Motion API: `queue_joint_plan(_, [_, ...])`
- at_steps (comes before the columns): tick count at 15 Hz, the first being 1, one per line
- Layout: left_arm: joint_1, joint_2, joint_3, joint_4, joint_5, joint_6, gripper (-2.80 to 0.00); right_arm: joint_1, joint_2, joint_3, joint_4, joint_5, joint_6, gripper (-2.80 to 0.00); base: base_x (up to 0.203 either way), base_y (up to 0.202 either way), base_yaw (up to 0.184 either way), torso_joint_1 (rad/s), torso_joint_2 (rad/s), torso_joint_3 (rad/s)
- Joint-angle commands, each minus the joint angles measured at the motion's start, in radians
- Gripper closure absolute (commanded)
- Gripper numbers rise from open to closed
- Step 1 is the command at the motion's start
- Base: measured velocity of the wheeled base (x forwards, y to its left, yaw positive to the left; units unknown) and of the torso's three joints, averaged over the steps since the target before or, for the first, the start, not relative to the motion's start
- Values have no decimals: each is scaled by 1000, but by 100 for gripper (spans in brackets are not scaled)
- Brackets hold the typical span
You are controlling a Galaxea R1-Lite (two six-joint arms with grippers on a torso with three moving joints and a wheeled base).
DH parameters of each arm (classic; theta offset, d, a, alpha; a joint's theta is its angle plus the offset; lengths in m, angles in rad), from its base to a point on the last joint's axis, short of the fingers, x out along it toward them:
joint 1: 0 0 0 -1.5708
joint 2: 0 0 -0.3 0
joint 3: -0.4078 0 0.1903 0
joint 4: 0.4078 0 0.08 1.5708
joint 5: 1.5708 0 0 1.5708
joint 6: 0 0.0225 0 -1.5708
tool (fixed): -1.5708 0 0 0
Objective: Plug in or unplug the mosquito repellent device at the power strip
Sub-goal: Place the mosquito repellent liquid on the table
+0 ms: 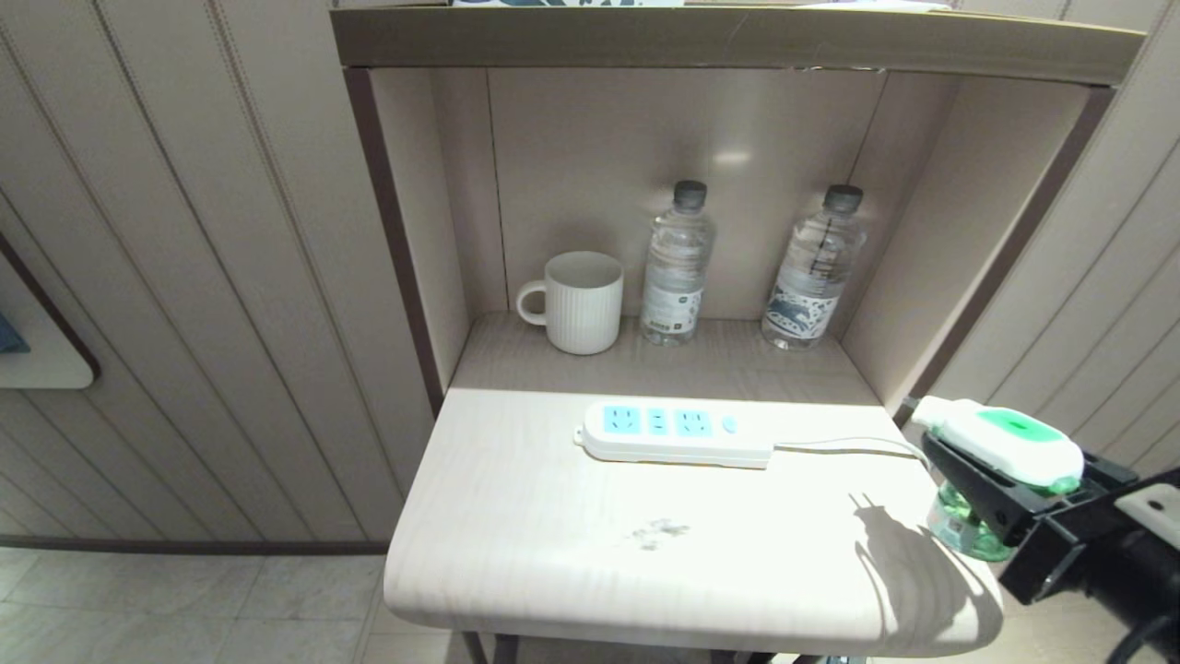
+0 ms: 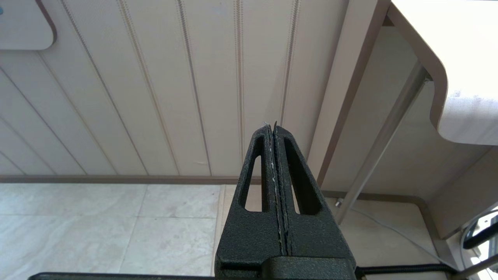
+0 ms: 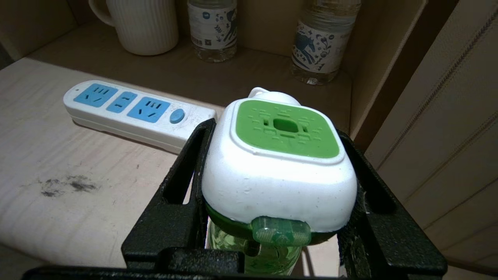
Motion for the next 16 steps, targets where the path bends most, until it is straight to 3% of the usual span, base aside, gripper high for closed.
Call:
queue_joint_plan(1, [0, 2, 1, 0, 0, 0, 0, -44, 90, 42, -136, -2, -20, 0, 0, 0, 0, 0, 0, 0])
queue_joint_plan(12, [0, 2, 1, 0, 0, 0, 0, -156, 458, 162, -673, -22, -68, 0, 0, 0, 0, 0, 0, 0])
queue_joint_plan(16, [0, 2, 1, 0, 0, 0, 0, -158, 482, 152, -676, -32, -78, 0, 0, 0, 0, 0, 0, 0])
